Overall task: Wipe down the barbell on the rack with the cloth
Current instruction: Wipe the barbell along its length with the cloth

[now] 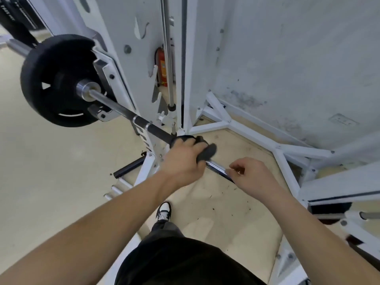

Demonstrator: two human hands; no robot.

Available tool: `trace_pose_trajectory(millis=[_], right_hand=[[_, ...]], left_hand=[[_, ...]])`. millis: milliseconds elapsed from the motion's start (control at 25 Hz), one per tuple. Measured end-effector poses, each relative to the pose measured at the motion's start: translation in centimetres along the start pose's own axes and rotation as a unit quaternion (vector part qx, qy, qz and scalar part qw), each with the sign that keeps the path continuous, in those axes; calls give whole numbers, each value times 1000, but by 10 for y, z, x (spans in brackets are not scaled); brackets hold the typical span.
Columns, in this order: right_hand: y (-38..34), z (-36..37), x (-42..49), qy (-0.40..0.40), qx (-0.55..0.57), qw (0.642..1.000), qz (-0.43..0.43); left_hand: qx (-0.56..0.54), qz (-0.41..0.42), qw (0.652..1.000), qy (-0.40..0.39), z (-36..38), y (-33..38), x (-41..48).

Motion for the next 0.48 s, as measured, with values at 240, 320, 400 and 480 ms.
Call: trace_pose_trajectory(millis=[240,320,400,480], right_hand=[[43,-16,-27,26,38,999,-10],[55,-17,-36,35,24,999,-14],[71,-23,-47,47,14,999,-11],[92,-32,-57,63,21,998,-4]], left_hand=[[22,-80,993,82,5,14,-17],[-25,46,999,9,47,84,-25],[-7,108,994,-33,54,98,-24],[75,-18,996,35,23,52,-13]])
Point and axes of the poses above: each hand's wrist, its own x-axis towards the middle knuckle, its own z-axis out of the palm, y = z × x, the point moved 10 cm from there along x, towards the middle knuckle, and after that the axes turned 6 degrees about z, right-handed, at the moved point
